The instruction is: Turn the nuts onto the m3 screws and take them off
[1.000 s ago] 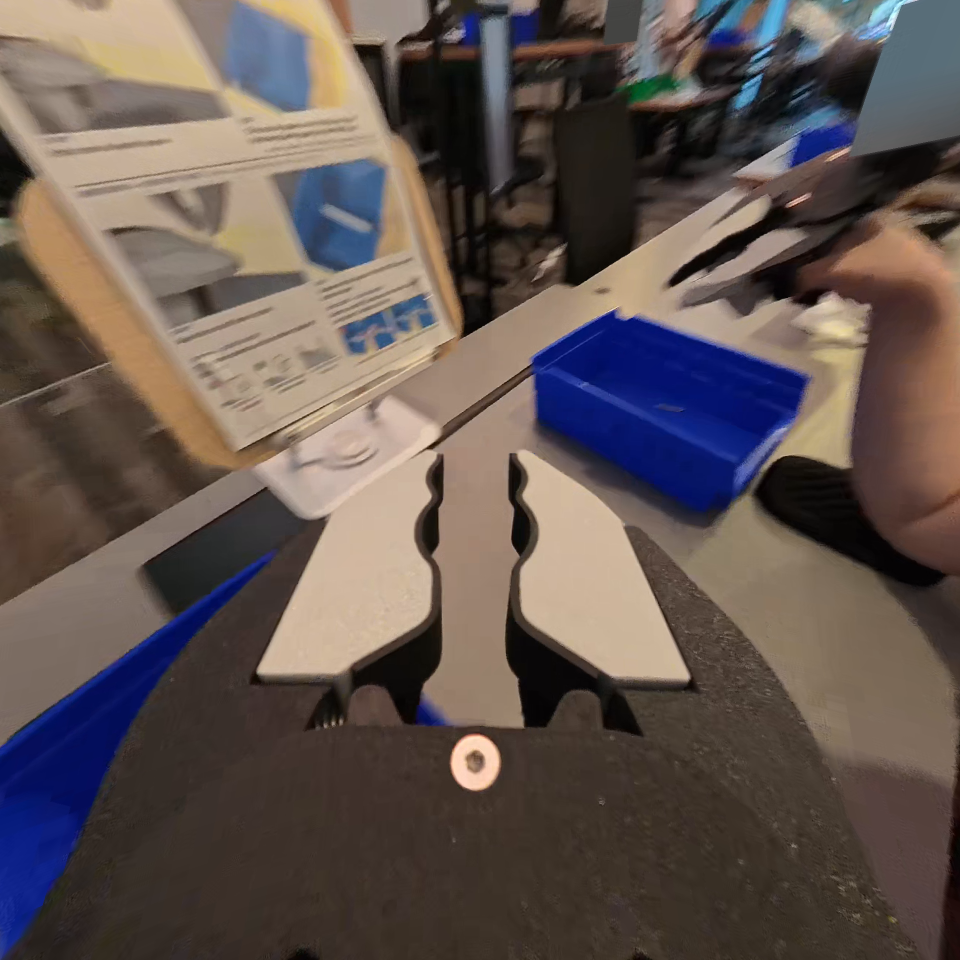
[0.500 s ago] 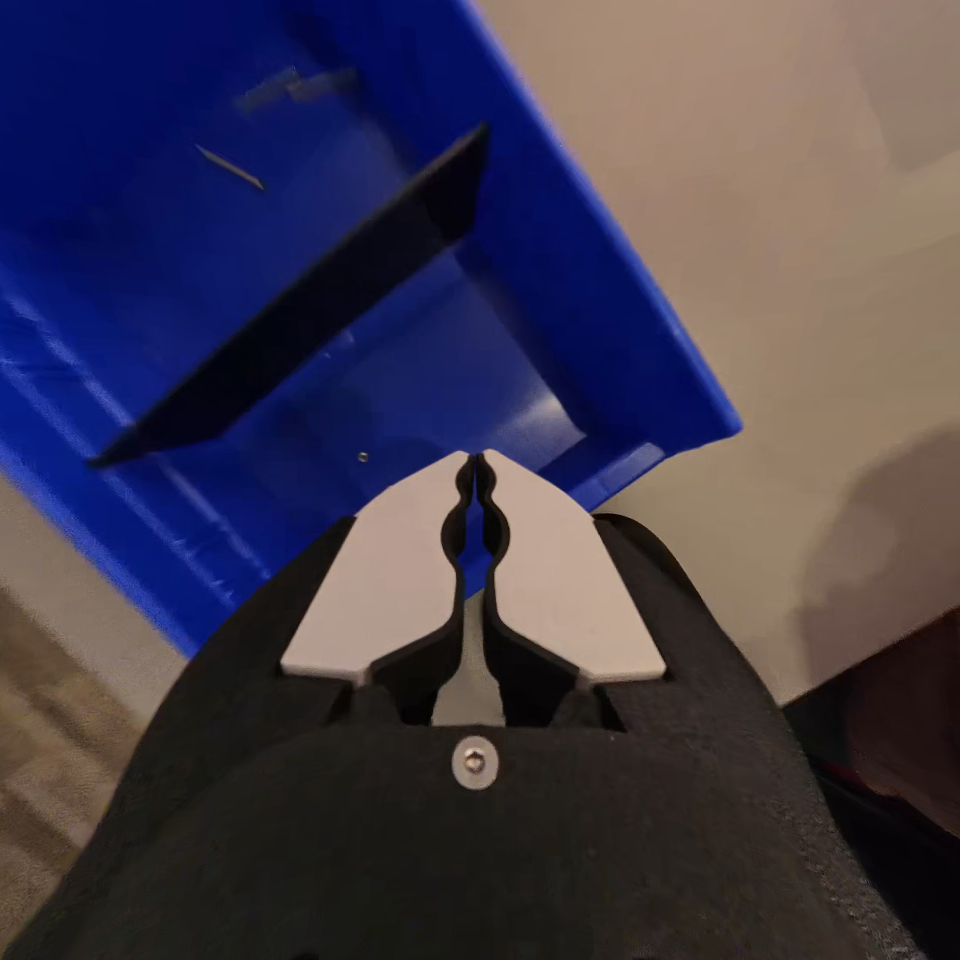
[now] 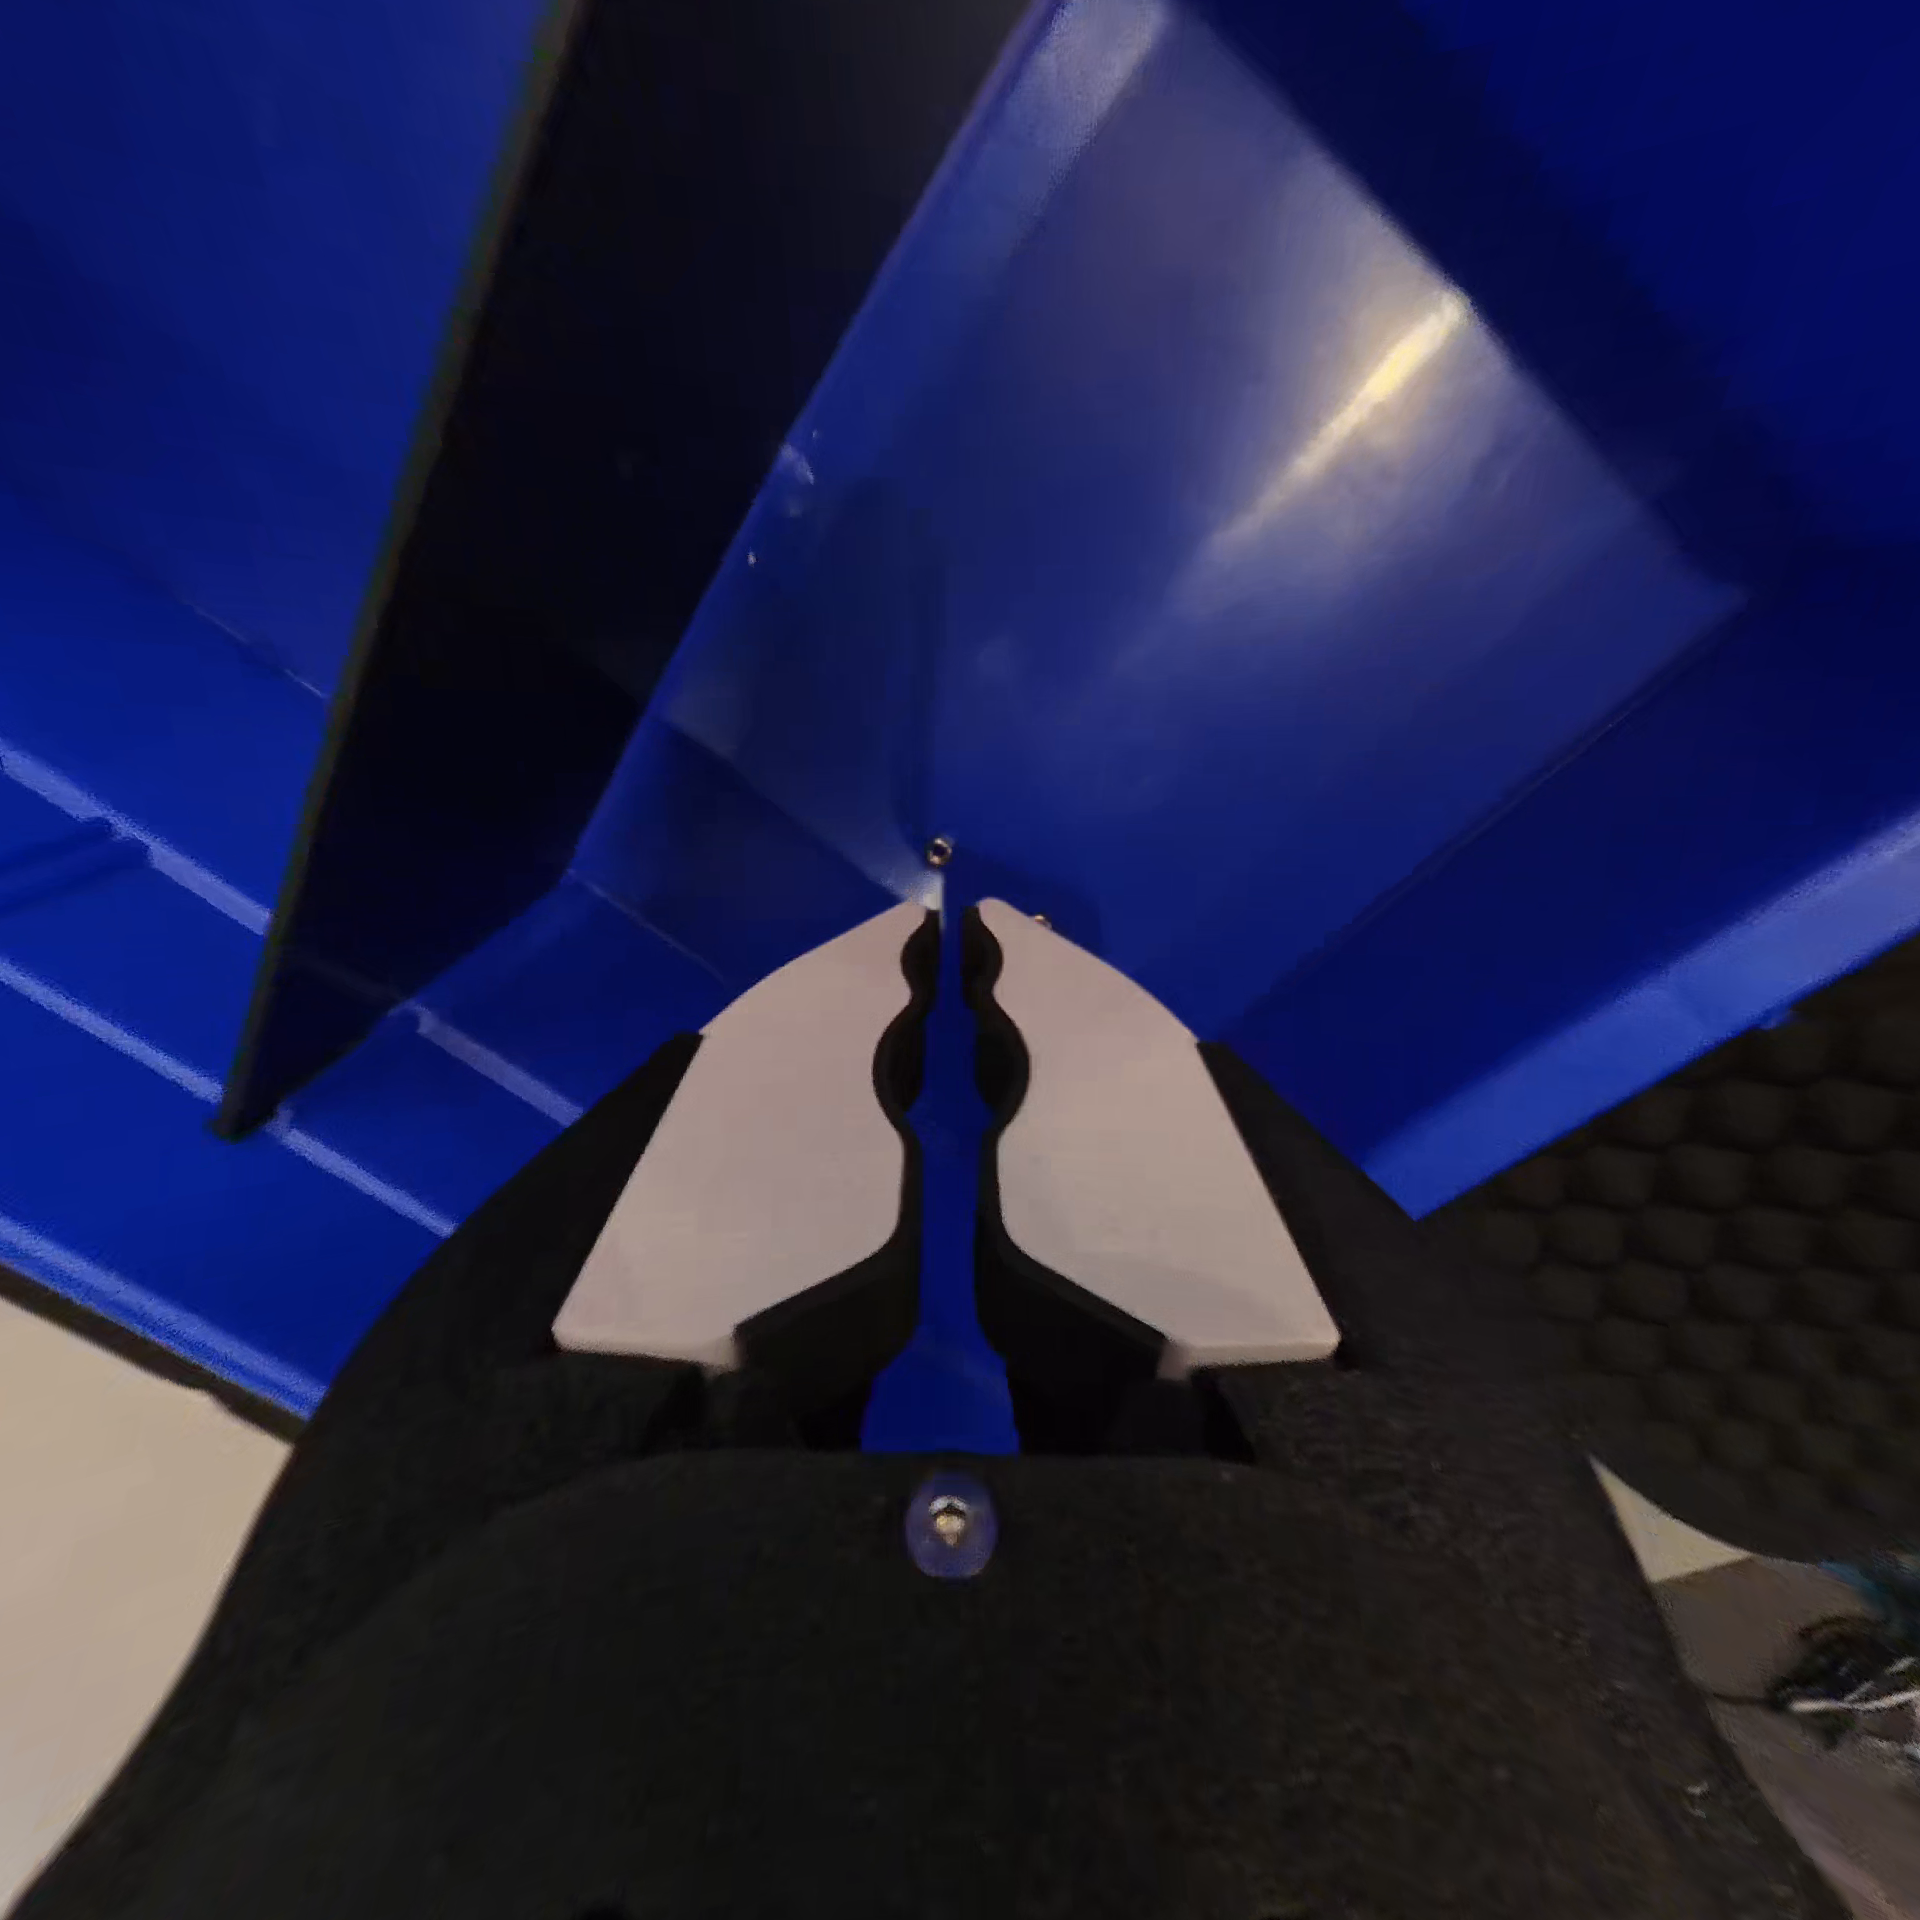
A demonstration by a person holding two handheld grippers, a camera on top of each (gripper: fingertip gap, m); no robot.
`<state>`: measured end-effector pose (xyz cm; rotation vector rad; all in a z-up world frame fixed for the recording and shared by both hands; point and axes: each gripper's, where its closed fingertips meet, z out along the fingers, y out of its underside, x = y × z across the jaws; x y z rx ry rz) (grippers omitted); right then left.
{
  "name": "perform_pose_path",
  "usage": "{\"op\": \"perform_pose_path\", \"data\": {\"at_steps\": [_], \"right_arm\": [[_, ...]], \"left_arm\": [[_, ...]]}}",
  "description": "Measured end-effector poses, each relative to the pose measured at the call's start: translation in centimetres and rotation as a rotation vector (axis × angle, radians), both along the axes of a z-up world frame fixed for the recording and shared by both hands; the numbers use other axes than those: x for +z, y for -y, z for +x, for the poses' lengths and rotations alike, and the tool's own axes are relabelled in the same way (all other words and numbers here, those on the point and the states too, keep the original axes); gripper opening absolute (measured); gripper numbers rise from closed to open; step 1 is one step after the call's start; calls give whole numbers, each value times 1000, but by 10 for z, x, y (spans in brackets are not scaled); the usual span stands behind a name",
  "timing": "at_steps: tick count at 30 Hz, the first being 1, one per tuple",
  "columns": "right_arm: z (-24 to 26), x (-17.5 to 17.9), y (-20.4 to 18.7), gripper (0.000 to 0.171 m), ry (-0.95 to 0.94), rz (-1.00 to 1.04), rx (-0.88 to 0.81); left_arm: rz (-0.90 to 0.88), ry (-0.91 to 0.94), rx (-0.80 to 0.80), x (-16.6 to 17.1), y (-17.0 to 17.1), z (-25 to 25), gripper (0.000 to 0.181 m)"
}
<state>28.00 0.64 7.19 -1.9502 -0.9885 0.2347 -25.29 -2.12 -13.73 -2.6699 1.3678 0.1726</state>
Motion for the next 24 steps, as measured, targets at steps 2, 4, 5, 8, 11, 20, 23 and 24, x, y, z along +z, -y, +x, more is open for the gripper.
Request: {"op": "perform_pose_path", "data": {"at_steps": [2,4,5,8,11,20,23,24], "right_arm": [[-1,-3,0,39,28,3,7],[-5,-2,1,39,26,4,23],[-7,-2,1,39,24,3,31],[-10,-4,2,40,44,5,47],[-11,-5,4,40,50,6,55],[-9,-10,3,40,71,-13,61],[-10,-13,3,40,82,-20,67],[-10,-14,4,40,88,-22,70]], "left_arm": [[1,-10,-34,-3,1,1,7],[6,-20,-51,-4,-2,3,14],[14,-22,-53,-4,-4,4,14],[-5,-60,-41,-8,-6,1,18],[-27,-120,-47,-13,-7,-6,18],[-53,-149,-67,-16,-11,-4,17],[-74,-144,-62,-16,-12,-4,16],[-79,-142,-64,-16,-12,-3,15]]}}
